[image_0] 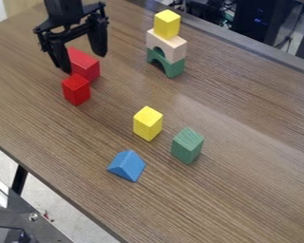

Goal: Put the red cube on top of the white arch

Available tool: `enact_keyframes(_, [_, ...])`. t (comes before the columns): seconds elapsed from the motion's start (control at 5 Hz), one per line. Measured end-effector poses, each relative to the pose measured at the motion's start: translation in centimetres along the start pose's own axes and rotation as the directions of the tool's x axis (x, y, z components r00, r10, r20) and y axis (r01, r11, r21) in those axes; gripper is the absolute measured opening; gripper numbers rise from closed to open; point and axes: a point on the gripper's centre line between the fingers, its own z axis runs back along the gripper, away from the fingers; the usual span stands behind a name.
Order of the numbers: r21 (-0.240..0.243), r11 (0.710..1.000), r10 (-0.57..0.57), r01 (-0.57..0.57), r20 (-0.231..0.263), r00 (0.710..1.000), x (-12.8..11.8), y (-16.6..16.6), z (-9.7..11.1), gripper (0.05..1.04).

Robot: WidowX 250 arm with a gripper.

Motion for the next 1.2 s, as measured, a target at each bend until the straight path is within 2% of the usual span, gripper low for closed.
enact_keyframes(0.2, [0.028, 1.0, 0.003, -0.003, -0.024, 1.0, -0.2, 0.4, -1.0, 0.999])
enact_keyframes(0.4, [0.031, 1.0, 0.002, -0.001, -0.027, 1.0, -0.2, 0.4, -1.1, 0.999])
enact_keyframes(0.6, [0.059, 0.998, -0.005, 0.007, -0.034, 0.999, -0.2, 0.9, -1.8, 1.0])
enact_keyframes(1.0, [0.069, 0.997, -0.021, 0.022, -0.013, 1.0, -0.1, 1.6, -3.0, 1.0])
enact_keyframes(1.2, [0.028, 0.999, -0.033, 0.033, -0.002, 0.999, -0.2, 1.9, -4.3, 1.0])
